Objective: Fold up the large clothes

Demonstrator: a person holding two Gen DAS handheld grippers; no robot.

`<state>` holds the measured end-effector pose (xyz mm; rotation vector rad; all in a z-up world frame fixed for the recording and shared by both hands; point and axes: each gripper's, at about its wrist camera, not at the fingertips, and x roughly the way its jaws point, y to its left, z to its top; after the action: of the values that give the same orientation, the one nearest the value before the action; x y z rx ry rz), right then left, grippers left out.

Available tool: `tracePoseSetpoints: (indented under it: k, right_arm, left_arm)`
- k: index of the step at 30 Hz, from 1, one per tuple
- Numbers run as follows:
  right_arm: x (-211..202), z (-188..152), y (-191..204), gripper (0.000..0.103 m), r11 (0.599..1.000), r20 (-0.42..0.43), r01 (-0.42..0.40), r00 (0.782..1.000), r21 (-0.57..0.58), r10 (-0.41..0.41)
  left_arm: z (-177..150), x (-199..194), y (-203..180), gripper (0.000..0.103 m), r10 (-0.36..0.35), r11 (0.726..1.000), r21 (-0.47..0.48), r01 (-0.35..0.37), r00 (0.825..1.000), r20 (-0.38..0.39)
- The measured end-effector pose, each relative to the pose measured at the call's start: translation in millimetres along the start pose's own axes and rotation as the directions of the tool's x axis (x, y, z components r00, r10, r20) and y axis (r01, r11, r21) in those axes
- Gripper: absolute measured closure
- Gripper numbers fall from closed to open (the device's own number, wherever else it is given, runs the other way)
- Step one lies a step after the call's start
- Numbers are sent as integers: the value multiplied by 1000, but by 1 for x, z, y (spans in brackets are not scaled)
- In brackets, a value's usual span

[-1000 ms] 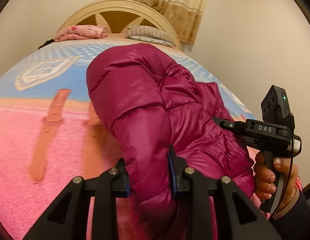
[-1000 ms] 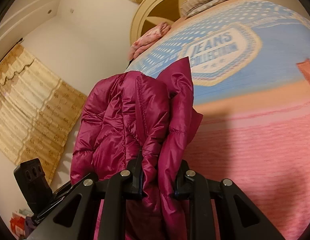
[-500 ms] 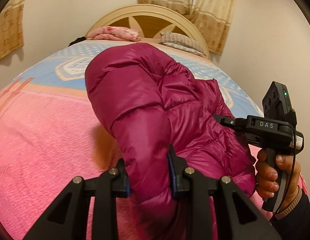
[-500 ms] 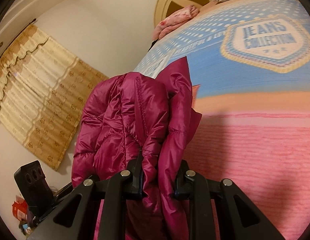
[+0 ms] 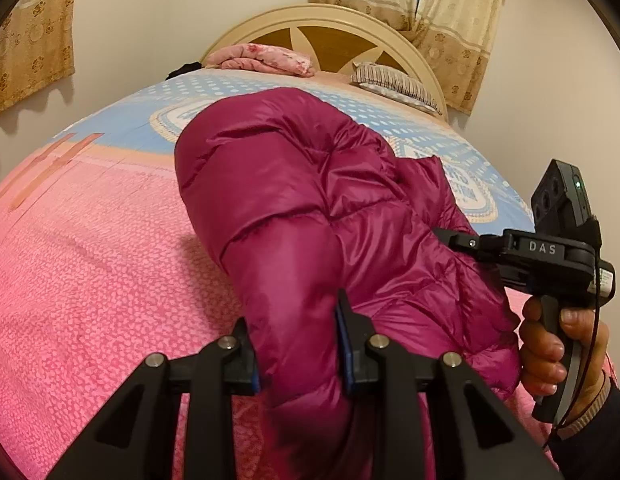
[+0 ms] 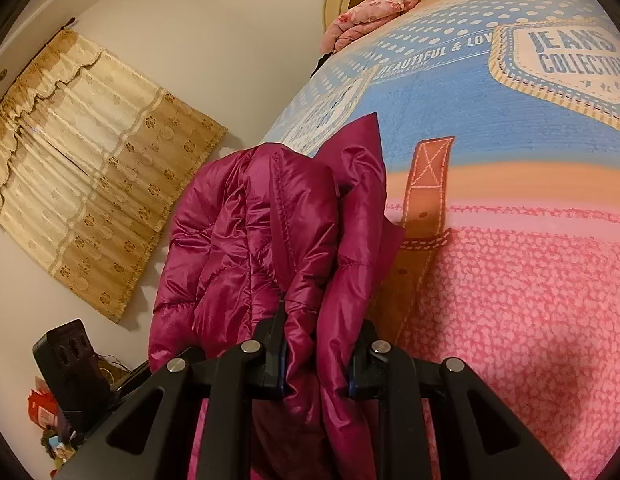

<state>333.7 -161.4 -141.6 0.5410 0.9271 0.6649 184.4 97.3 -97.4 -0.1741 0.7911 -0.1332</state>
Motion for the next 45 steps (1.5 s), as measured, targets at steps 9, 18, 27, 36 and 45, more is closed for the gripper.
tracePoseSetpoints:
  k: [9, 18, 27, 36, 45]
  right_arm:
    - [13, -5, -14, 82, 999, -10, 17, 1000, 29, -16]
    - [17, -7, -16, 82, 998, -21, 57, 998, 22, -56]
    - [17, -13, -17, 74, 996, -20, 90, 996, 1, -90]
    - [11, -15, -17, 61, 990, -13, 142, 990, 8, -141]
    - [-42, -25, 9, 50, 964, 103, 265, 960, -21, -261]
  left_arm:
    - [-8, 11, 5, 61, 25, 1000, 7, -25, 1000, 2]
    - [-17, 14, 15, 28, 114, 993, 20, -115, 993, 31]
    - [-23, 10, 22, 11, 139, 990, -17, -138, 989, 42]
    - [-27, 0, 19, 11, 142, 990, -5, -142, 989, 45]
    - [-26, -52, 9, 10, 157, 987, 23, -162, 976, 148]
